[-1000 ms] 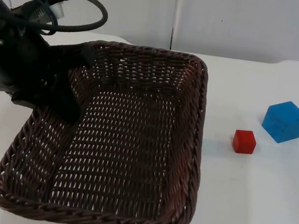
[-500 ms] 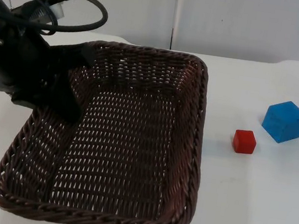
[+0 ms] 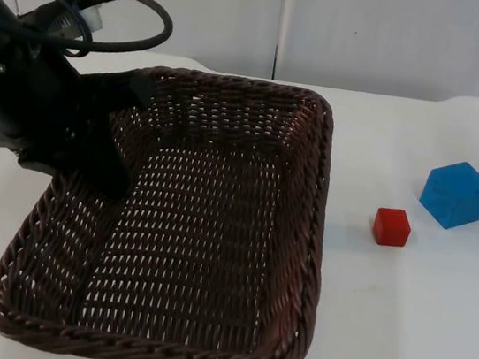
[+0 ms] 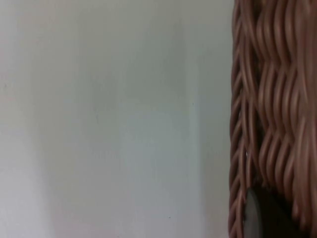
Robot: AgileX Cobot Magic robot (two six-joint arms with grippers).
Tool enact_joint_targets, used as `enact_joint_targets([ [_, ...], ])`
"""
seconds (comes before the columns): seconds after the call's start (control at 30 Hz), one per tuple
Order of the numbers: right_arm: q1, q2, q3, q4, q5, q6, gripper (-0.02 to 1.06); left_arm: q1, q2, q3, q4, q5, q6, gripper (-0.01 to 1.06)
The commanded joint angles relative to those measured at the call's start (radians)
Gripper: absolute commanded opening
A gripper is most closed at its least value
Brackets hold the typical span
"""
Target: Pick up the basket with the left hand and place the largest block into the basket with the right hand.
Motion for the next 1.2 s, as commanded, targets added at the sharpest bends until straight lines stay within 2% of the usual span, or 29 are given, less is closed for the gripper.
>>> enact_joint_targets([
  [0.0,0.018,0.081,-0.069,-0.056,0.041,-0.032,1.05,0.0,-0.004,-0.008,-0.037,0.014,0.0,0.0],
  [0.2,0.026,0.207,-0.166,-0.049,0.113,-0.067,1.05,0.0,-0.004,-0.008,-0.037,0.012,0.0,0.0],
  [0.4,0.026,0.283,-0.196,-0.046,0.108,-0.102,1.05,0.0,-0.004,-0.008,-0.037,0.012,0.0,0.0],
  [0.67,0.056,0.4,-0.196,-0.027,0.026,-0.159,1.05,0.0,-0.004,-0.008,-0.043,0.008,0.0,0.0],
  [0.87,0.073,0.461,-0.196,-0.026,-0.076,-0.159,1.05,0.0,-0.004,-0.008,-0.043,0.004,0.0,0.0],
  [1.07,0.071,0.512,-0.196,-0.026,-0.127,-0.159,1.05,0.0,-0.004,-0.008,-0.038,0.002,0.0,0.0],
  [1.17,0.071,0.54,-0.196,-0.026,-0.157,-0.159,1.0,0.0,-0.004,-0.008,-0.036,0.002,0.0,0.0],
])
